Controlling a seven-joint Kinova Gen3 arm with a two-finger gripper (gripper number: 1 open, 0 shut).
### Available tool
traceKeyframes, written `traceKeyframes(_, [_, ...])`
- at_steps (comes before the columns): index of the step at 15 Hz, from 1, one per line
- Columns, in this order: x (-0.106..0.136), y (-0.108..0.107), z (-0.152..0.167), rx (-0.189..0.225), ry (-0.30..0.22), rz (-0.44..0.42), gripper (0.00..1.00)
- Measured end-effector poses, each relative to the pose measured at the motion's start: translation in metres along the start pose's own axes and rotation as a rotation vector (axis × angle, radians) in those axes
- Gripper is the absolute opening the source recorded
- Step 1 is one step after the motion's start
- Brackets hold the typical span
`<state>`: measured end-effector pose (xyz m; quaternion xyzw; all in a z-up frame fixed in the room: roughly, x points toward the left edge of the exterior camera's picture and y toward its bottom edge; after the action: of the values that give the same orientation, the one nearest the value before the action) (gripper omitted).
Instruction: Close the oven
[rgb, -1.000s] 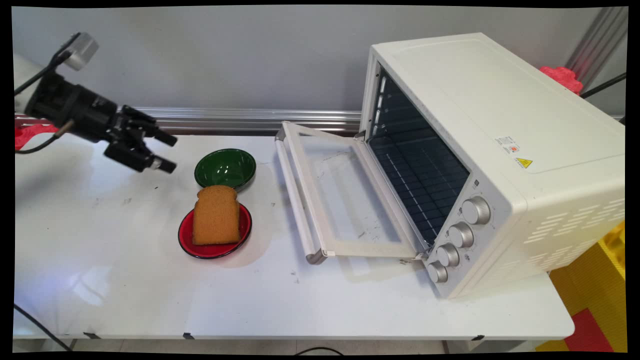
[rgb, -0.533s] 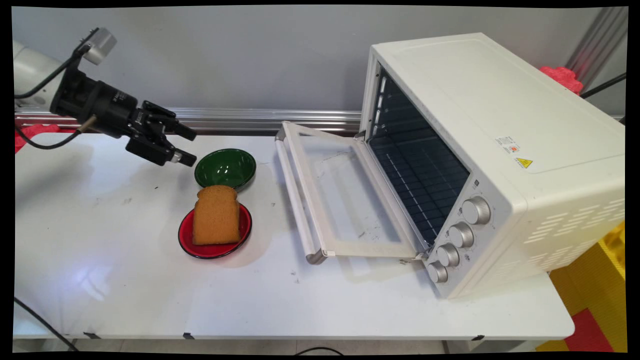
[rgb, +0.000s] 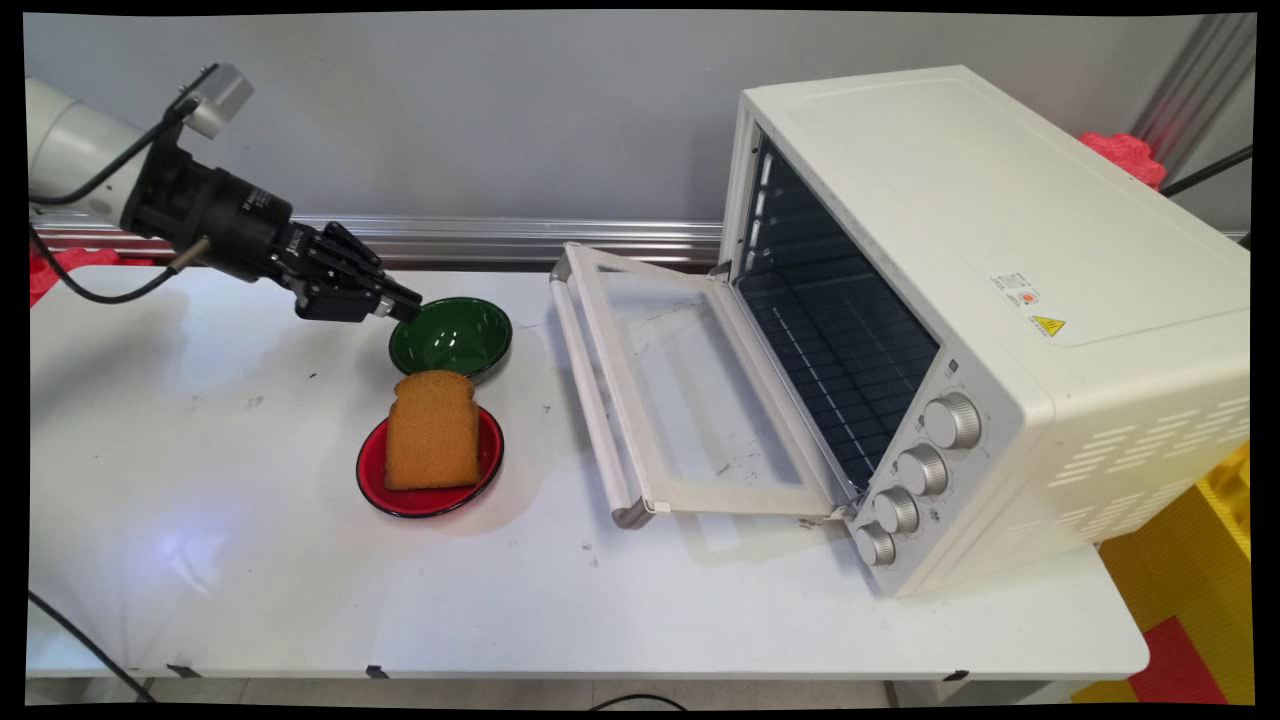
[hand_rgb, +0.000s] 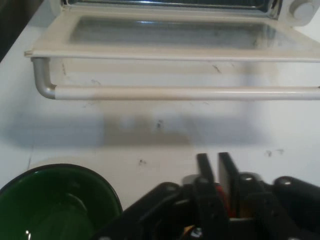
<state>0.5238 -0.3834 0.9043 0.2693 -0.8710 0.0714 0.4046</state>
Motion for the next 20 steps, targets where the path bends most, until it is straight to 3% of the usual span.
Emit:
traceKeyframes(8, [-0.001, -0.005, 0.022, -0.016, -0.005, 0.012, 0.0])
traceKeyframes(20, [-0.011, -0.005, 0.133, -0.027, 0.001, 0.048, 0.0])
